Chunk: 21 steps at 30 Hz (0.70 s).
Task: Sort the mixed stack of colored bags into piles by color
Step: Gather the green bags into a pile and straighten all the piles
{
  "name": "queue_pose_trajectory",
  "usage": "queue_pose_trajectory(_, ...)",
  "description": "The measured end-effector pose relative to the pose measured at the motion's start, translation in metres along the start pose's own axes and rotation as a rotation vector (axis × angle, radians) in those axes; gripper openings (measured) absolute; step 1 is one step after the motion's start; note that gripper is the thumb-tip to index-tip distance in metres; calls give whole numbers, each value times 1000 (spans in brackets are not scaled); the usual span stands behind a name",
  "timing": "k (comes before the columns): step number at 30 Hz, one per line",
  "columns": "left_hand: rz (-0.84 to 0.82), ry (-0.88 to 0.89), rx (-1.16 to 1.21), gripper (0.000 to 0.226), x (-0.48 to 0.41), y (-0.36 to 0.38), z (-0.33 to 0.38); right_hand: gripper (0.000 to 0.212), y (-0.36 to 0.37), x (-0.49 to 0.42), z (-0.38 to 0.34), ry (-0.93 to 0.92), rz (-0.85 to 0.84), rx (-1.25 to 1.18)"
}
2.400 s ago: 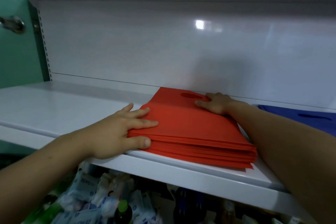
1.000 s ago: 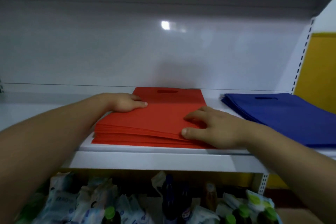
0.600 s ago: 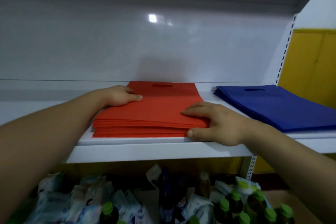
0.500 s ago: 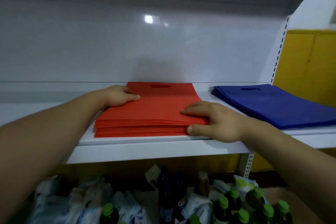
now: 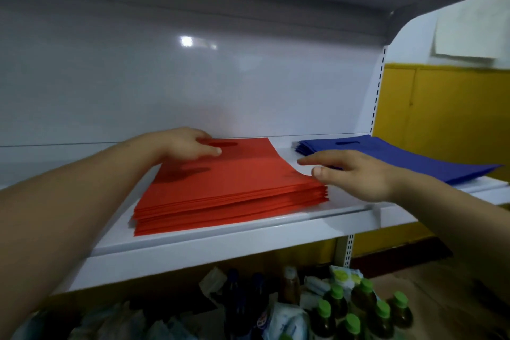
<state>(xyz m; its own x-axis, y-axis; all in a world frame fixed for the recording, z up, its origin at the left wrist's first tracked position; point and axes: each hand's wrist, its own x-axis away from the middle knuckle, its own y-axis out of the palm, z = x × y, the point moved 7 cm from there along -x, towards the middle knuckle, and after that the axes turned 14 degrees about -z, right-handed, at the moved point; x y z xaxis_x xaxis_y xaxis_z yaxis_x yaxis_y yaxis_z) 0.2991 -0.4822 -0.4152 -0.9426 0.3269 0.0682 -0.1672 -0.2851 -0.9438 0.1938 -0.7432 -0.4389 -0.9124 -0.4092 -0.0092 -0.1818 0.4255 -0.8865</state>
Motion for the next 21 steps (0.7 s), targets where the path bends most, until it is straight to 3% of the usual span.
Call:
queue_pose_trajectory(5,-98,66,-73,56,-9,17,42,91,-29,19,30,126,81,35)
queue_pose_trajectory(9,-102,52,-117,65,-18,22,72,83,-42,33,60,177,63,117)
queue_pose_trajectory(13,-59,35,-156,68,-31,25,113,61,-63,38,97,174,64,173)
queue_pose_trajectory(21,-42,-63,-130,69,-77,60,206,64,-91,39,162,73,-78,301)
